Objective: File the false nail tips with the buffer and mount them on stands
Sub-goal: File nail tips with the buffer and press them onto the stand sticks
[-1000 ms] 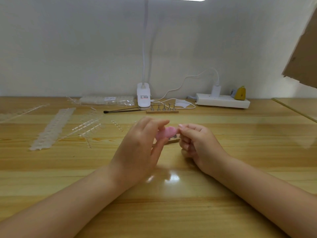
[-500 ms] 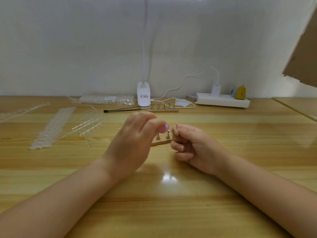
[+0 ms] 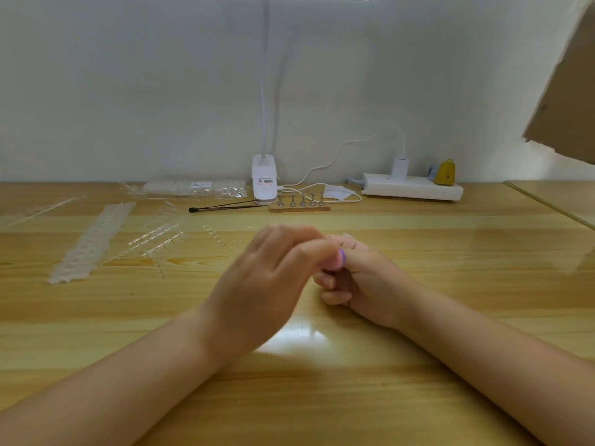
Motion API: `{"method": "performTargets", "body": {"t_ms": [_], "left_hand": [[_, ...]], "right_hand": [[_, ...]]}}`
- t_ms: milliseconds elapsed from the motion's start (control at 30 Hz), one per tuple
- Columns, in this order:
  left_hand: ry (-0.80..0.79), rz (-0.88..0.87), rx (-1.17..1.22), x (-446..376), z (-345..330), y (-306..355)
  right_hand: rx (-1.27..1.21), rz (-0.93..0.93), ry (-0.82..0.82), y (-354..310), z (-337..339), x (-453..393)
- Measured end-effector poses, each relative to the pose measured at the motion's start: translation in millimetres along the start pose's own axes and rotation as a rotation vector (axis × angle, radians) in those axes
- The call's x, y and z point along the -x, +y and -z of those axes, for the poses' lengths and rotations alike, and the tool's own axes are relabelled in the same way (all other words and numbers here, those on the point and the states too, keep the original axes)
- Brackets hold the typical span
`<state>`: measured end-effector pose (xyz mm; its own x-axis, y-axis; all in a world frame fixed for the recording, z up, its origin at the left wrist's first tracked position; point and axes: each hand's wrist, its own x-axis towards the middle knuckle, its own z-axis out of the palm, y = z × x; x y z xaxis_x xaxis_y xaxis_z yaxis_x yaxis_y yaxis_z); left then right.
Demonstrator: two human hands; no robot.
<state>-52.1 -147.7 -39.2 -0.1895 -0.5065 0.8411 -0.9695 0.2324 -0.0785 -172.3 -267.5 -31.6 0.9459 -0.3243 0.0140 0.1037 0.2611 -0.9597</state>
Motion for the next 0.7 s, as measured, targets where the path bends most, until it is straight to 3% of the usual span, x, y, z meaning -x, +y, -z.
{"method": "performTargets", "body": {"t_ms": [67,200,333,500,600,700], "left_hand": [[-0.059,-0.011,-0.015,0.7,-0.5,-0.2],[-0.059,0.188,0.006,2.2,9.1,-11.5],[0.001,0.030,0.052,-3.5,3.0,2.9],[-0.070,0.145,-0.021,0.7,8.6,-8.1],[0.014,0.072,0.003,-1.4,6.4,-4.1],[-0.044,0.032,-0.015,0.3,2.2,-3.6]], "right_hand": [[0.021,0.006,-0.020,0.1,-0.2,-0.2],[-0.031,0.005,0.023,-1.4,0.7,-0.4],[0.027,0.038,0.001,1.9,-0.4,-0.6],[-0.057,0.026,0.061,-1.2,0.0,-1.1],[-0.014,0.048,0.048,1.3,-1.5,-0.1],[-0.023,0.041,0.039,0.8,-1.1,0.4]]}}
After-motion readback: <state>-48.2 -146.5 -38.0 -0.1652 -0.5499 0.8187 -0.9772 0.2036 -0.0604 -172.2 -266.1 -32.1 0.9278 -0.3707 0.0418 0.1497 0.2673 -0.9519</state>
